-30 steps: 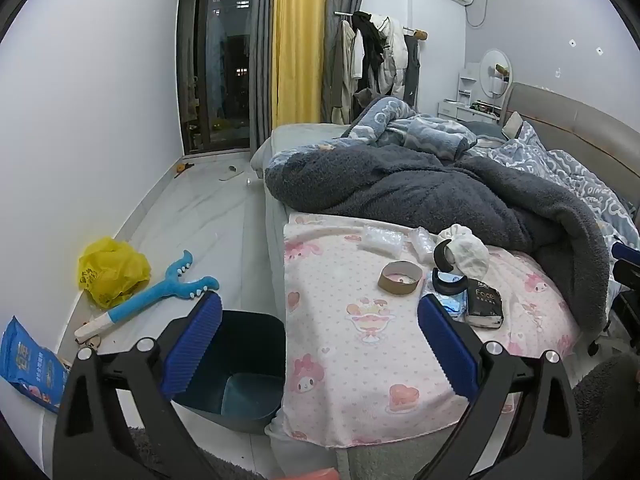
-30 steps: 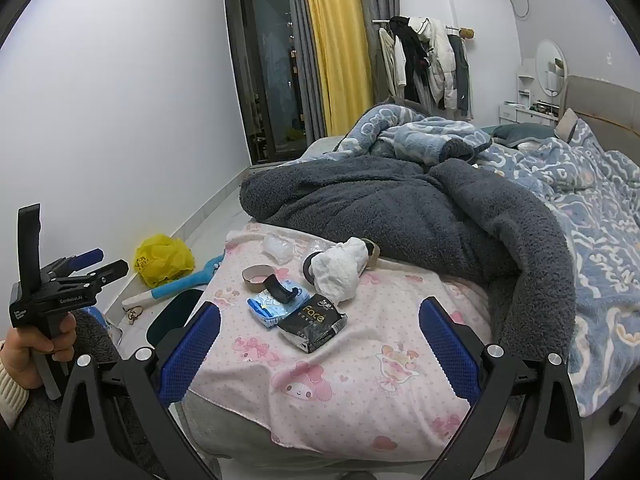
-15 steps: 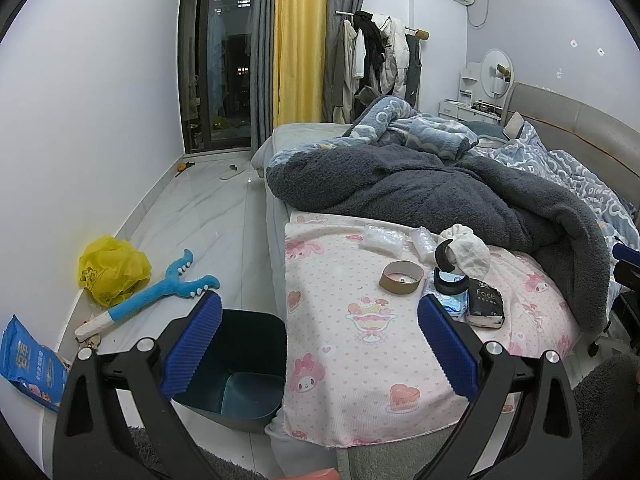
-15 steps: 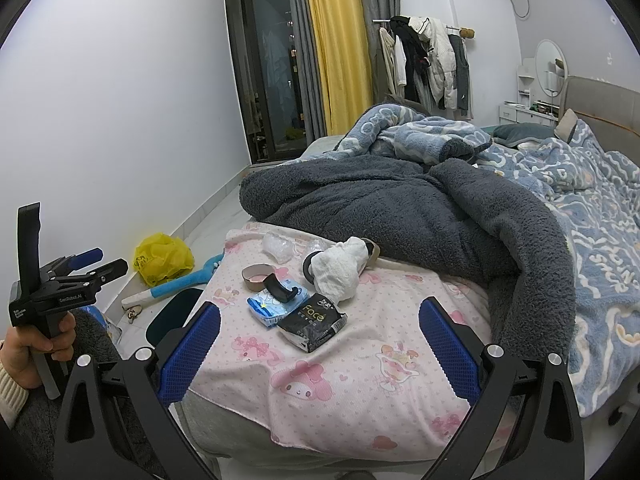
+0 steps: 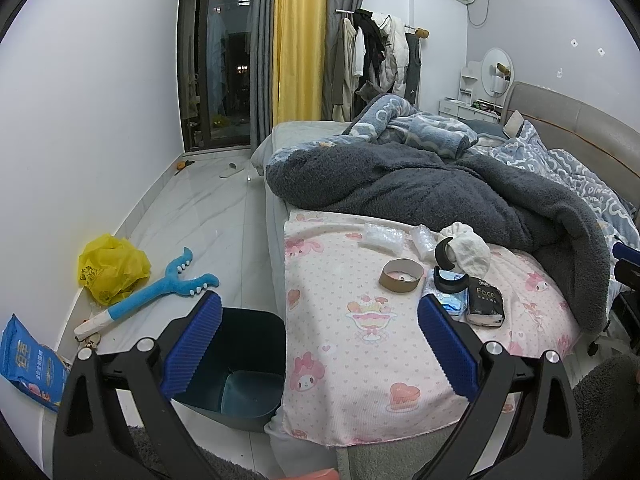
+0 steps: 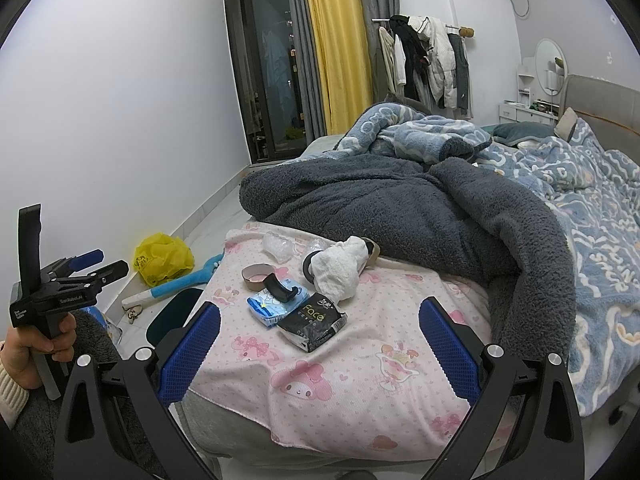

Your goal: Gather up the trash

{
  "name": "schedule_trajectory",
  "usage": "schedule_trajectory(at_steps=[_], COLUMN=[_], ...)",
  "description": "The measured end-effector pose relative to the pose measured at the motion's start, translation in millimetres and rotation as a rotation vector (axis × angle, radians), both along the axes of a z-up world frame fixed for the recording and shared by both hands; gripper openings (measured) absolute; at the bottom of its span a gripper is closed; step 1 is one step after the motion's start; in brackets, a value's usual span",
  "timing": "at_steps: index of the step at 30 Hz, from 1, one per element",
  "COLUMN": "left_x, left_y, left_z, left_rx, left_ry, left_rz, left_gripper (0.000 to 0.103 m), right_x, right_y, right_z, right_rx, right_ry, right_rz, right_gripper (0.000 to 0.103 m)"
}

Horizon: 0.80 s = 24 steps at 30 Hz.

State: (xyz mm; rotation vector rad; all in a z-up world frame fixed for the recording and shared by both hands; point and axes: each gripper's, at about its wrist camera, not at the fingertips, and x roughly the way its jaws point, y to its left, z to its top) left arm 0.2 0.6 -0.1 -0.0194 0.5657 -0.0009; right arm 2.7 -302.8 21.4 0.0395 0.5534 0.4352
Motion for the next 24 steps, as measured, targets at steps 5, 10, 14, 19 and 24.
schedule_trajectory(at_steps=[5,10,14,19,24], left_x=[0.0,0.1,0.1,0.3,0.4], left_y=[0.1,0.0,0.0,0.1,0.1], left_z=[0.0,-0.1,-0.1,-0.1,-0.2], left_rx=[-0.001,0.000,-0.001,-0.001,-0.002], left_ry=[0.001,0.002,0.003,0.004,0.004], left_rz=[0.001,0.000,0.000,0.000,0.001], left_gripper=[0.100,0.100,0.100,0.100,0.100], right_x=[0.4,1.2,0.6,1.1,1.4], right_y=[-0.2,-0.7,-0.9,0.5,-1.0], right_z=[-0.3,-0.7,-0.9,-3.4,-2.0], right_rx=[0.000,0.001,0.001,0.003,0.003], right_ry=[0.001,0.002,0.004,0.006,0.007], right_rz=[0.000,0.000,0.001,0.000,0.000], right_gripper=[0.100,0.100,0.100,0.100,0.100])
